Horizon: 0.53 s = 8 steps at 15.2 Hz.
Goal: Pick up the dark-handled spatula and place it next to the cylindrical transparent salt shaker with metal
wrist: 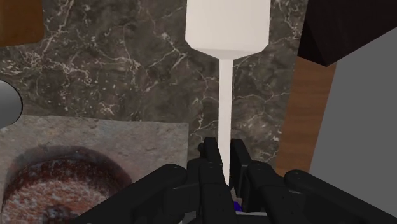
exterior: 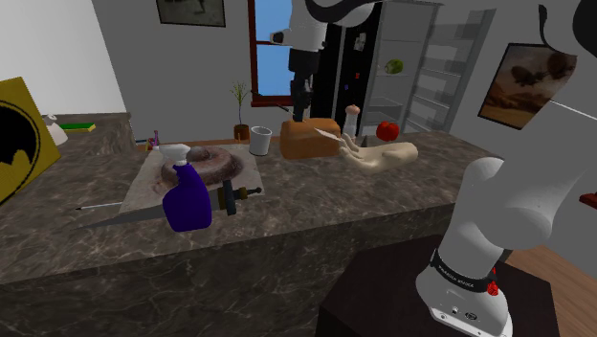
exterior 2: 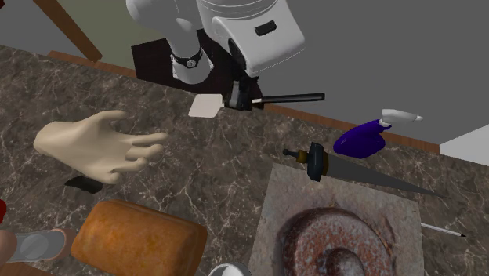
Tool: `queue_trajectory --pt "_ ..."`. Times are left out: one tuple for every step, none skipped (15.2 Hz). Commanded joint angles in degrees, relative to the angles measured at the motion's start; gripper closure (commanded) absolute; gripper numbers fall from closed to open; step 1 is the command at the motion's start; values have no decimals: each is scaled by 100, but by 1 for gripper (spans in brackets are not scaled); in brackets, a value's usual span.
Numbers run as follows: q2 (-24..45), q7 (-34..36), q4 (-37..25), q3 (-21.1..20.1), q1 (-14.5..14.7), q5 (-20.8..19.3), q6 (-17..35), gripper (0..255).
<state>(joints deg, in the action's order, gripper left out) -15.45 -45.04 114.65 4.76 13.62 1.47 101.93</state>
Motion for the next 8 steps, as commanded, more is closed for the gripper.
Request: queue_trajectory --pt "-12 -128 -61 84 -51 -18 -80 255" --pt "-34 -264 -45 173 -106 -38 -90 255" --pt "-49 -402 -35 262 -160 -59 -99 255" --pt "-58 -539 -32 353 -214 -79 -109 255" --pt "-62 -678 -35 444 -269 -99 -119 255" --pt "-59 -817 -45 536 -322 -118 -130 255" --pt "-50 -957 -61 628 -376 -136 -140 255" --pt "-35 -1098 -83 720 -429 -153 -151 255"
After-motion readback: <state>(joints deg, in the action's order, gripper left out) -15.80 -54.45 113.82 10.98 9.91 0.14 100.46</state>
